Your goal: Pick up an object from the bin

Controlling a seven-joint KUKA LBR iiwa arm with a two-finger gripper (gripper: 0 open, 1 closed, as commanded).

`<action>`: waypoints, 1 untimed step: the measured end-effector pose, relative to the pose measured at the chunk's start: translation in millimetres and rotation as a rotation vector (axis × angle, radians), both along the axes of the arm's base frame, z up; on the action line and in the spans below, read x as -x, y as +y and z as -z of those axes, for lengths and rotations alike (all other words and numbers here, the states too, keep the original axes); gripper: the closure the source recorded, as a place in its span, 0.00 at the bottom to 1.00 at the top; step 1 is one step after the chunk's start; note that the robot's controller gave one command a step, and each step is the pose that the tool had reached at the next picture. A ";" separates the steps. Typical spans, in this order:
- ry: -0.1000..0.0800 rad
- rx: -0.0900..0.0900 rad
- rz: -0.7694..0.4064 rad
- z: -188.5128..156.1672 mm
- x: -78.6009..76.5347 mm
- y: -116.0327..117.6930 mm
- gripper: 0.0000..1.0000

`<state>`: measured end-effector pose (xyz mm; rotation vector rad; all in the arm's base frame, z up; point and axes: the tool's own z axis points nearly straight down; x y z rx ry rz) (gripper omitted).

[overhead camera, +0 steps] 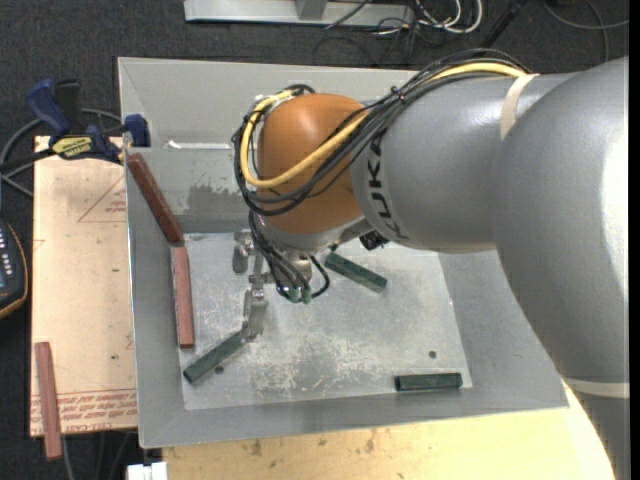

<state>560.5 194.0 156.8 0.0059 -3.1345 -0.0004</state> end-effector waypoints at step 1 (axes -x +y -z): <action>-0.021 -0.004 -0.411 83.9 72.1 18.4 0.00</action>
Offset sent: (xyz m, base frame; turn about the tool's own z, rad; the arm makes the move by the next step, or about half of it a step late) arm -0.0764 0.0173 -0.0868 -0.4138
